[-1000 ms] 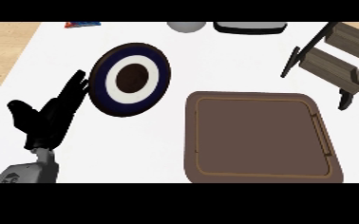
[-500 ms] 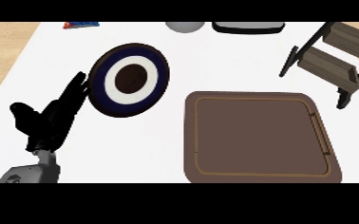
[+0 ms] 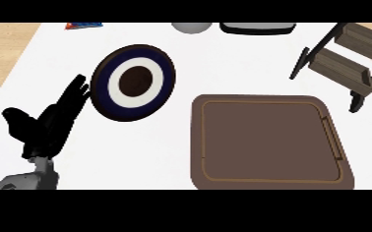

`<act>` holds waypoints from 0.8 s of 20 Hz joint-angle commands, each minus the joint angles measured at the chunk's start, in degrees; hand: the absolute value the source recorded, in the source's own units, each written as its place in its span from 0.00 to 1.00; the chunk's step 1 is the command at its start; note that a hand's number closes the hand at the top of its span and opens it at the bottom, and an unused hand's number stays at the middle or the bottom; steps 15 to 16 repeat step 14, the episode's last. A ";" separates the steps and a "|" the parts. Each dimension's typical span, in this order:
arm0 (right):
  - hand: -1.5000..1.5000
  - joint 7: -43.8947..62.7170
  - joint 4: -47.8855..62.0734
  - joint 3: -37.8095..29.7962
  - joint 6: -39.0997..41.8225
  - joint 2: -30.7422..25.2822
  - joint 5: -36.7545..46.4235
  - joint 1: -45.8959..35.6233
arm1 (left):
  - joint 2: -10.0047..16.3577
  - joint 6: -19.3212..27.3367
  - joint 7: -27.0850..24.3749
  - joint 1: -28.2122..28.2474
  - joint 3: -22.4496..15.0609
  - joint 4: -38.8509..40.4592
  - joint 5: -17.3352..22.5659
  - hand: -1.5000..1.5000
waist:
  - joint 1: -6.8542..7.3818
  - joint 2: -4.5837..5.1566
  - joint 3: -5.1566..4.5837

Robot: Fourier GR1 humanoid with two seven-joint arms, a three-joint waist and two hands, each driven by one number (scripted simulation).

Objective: Pick the eggplant from the tray and place it in the tiered basket

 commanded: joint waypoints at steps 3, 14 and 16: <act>0.00 -1.61 4.52 -4.01 3.16 -9.84 -2.01 3.52 | 0.11 -0.23 -0.67 1.76 0.41 -0.56 -0.20 0.50 | 0.19 0.09 0.06; 0.00 -6.67 11.48 -9.38 15.66 -22.96 -5.45 12.38 | -0.42 1.11 2.14 0.72 -0.36 -2.71 -1.14 0.50 | -0.23 -0.01 0.28; 0.00 -6.67 11.48 -9.38 15.66 -22.96 -5.45 12.38 | -0.42 1.11 2.14 0.72 -0.36 -2.71 -1.14 0.50 | -0.23 -0.01 0.28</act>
